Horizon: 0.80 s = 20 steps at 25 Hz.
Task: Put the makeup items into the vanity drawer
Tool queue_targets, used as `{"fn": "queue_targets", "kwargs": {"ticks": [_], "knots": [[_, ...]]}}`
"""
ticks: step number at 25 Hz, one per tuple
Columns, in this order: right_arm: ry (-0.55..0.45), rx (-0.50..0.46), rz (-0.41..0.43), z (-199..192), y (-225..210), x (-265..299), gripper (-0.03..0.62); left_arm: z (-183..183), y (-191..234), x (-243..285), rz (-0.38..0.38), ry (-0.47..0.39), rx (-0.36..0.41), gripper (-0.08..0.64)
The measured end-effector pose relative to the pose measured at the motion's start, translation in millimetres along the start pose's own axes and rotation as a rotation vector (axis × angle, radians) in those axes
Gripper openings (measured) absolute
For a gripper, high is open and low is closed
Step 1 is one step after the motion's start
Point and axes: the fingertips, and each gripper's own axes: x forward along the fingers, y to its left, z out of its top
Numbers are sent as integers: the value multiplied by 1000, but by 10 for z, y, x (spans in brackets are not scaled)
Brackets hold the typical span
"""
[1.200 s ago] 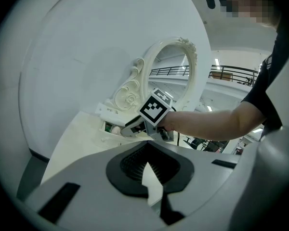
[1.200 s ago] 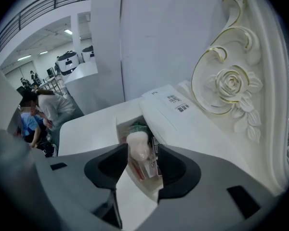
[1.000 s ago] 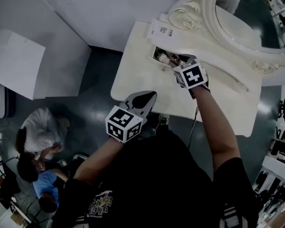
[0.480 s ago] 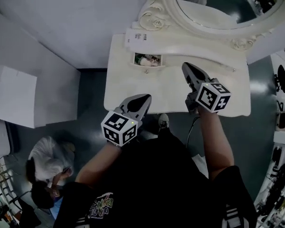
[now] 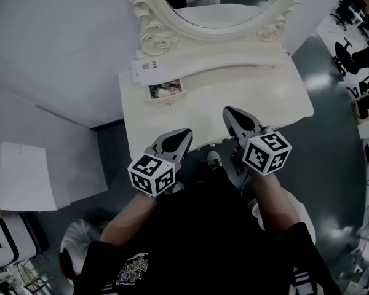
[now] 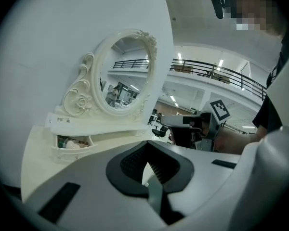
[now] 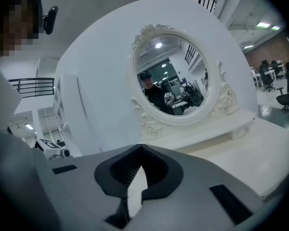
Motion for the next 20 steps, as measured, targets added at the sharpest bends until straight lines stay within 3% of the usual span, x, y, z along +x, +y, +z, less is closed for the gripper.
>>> {"fn": "queue_targets", "kwargs": {"ticks": [10, 20], "knots": [[-31, 86, -126, -647, 302, -711, 29, -366, -402, -99, -144, 104, 20, 2], [-41, 90, -140, -760, 356, -949, 29, -394, -583, -123, -142, 106, 25, 2]]}}
